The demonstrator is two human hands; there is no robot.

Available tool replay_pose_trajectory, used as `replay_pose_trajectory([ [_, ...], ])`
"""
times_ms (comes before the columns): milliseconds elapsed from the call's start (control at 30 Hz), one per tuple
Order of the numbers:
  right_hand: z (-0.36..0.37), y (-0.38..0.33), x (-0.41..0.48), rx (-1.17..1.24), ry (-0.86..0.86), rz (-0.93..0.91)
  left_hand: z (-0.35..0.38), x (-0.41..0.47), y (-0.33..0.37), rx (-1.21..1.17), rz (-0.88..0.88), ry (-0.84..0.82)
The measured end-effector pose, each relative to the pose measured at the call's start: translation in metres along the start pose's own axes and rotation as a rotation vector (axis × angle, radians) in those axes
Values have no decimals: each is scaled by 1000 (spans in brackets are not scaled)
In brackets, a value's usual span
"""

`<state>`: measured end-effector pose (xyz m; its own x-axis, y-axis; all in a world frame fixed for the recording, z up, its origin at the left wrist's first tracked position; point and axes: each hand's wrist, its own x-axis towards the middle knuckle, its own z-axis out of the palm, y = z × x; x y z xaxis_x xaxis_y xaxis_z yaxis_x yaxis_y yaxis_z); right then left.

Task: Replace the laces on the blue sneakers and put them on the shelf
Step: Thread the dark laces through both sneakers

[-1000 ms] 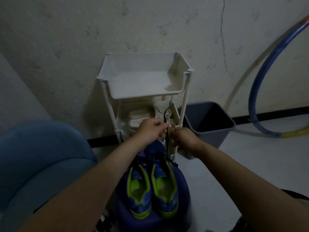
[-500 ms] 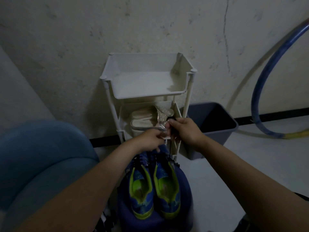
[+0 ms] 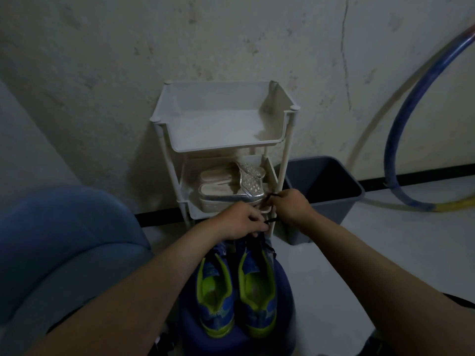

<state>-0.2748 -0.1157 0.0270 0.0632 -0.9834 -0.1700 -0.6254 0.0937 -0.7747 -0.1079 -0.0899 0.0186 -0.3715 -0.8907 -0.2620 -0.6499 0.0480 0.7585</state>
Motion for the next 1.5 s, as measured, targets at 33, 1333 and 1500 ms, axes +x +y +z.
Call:
replay_pose_trajectory([
  [33,1,2,1,-125,-38,10,1,0,-2,28,9,-22],
  [1333,35,26,-2,-299,-534,41,-3,-9,-13,561,-249,-322],
  [1500,12,-10,-15,48,-450,-49,-10,-7,-1,252,-54,-8],
])
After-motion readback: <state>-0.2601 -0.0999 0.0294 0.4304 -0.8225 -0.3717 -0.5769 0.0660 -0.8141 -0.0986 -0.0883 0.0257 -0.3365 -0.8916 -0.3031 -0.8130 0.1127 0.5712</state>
